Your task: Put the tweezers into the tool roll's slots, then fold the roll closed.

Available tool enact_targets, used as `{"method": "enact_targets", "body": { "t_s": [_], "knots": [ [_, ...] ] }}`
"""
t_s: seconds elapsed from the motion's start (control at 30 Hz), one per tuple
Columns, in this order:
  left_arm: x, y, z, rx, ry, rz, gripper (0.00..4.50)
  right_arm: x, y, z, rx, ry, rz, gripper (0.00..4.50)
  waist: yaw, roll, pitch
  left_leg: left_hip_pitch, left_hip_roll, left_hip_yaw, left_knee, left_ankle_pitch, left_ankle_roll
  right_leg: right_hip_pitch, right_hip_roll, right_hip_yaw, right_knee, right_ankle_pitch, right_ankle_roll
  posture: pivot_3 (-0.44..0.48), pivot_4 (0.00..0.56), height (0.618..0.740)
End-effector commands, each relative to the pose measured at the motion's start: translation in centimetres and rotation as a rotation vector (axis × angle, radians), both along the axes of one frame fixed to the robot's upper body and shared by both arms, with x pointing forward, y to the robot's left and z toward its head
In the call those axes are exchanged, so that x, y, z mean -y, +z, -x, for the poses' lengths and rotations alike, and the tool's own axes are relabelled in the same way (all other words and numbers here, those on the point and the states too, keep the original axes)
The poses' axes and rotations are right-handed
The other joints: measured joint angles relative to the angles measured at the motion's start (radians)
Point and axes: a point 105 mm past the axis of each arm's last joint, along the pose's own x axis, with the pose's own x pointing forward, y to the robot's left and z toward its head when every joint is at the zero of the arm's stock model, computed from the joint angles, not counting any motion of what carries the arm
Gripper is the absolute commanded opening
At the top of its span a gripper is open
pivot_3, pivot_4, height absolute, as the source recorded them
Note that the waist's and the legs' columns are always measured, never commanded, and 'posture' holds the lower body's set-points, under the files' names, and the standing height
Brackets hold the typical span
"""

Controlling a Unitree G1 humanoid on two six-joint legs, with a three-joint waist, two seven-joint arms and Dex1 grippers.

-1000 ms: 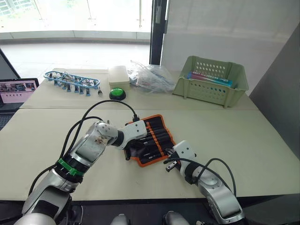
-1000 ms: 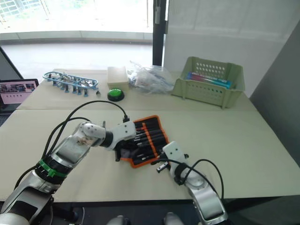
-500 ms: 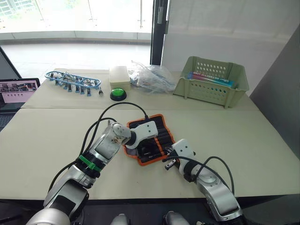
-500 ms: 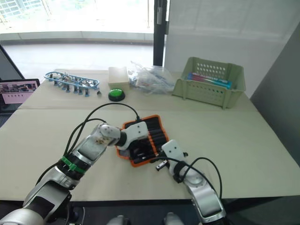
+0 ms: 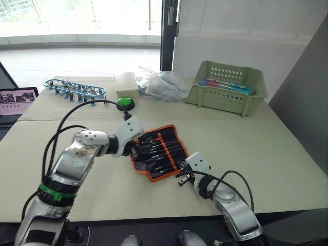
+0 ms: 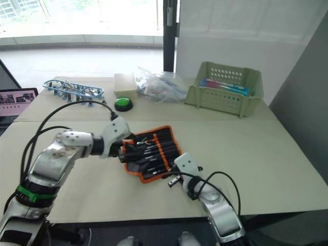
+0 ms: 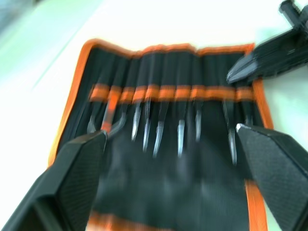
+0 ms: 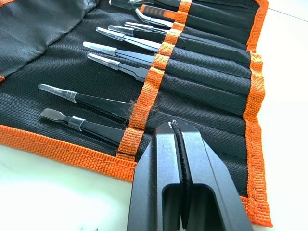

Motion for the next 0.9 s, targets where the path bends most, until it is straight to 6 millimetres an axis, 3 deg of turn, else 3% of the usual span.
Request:
{"method": "enact_targets", "body": {
  "t_s": [0.03, 0.2, 0.3, 0.43, 0.53, 0.7, 0.9],
  "knots": [
    [-4.1, 0.4, 2.3, 0.056, 0.164, 0.014, 4.47, 0.2, -1.7, 0.4, -0.067, 0.013, 0.026, 0.0, 0.0, 0.0, 0.0, 0.001, 0.0, 0.0, 0.0, 0.0, 0.0, 0.0, 0.0, 0.0, 0.0, 0.0, 0.0, 0.0, 0.15, 0.738],
    [-8.8, -2.6, 6.7, 0.045, 0.421, 0.057, 4.47, 0.2, -1.9, 0.4, -0.075, 0.049, 0.037, 0.0, 0.006, -0.003, -0.001, 0.003, 0.001, 0.002, -0.002, 0.0, 0.0, 0.001, -0.002, -0.001, 0.0, 0.001, -0.004, 0.0, 0.15, 0.738],
    [-10.0, -4.0, 9.2, 0.028, 0.468, 0.034, 4.47, 0.1, -2.0, 0.5, -0.078, 0.071, 0.041, 0.0, 0.007, -0.004, -0.002, 0.004, 0.001, 0.002, -0.002, 0.0, 0.0, 0.001, -0.004, -0.002, -0.001, 0.002, -0.005, 0.0, 0.15, 0.738],
    [-11.8, -4.4, 12.3, 0.043, 0.537, 0.052, 4.47, -0.3, -2.1, 0.5, -0.084, 0.101, 0.044, 0.0, 0.006, -0.004, -0.002, 0.005, 0.002, 0.004, -0.003, 0.0, 0.0, 0.001, -0.005, -0.003, -0.001, -0.002, -0.011, 0.0, 0.15, 0.738],
    [-12.0, -4.7, 14.1, 0.026, 0.533, 0.069, 4.47, -0.6, -2.1, 0.5, -0.087, 0.121, 0.045, 0.0, 0.006, -0.004, -0.002, 0.007, 0.002, 0.004, -0.004, 0.0, 0.0, 0.001, -0.005, -0.002, -0.001, -0.003, -0.013, 0.0, 0.15, 0.738],
    [-11.7, -5.1, 14.4, 0.029, 0.528, 0.066, 4.47, -0.8, -2.2, 0.4, -0.087, 0.138, 0.047, 0.0, 0.005, -0.004, -0.002, 0.009, 0.002, 0.005, -0.005, 0.0, -0.001, 0.0, -0.006, -0.002, -0.002, -0.003, -0.013, 0.0, 0.15, 0.738],
    [-11.2, -5.3, 12.8, 0.057, 0.561, 0.098, 4.47, -0.7, -2.1, 0.3, -0.084, 0.133, 0.047, 0.0, 0.004, -0.004, -0.002, 0.011, 0.002, 0.005, -0.005, -0.001, -0.001, 0.0, -0.006, -0.002, -0.002, -0.003, -0.013, 0.0, 0.15, 0.738]
  ]
}}
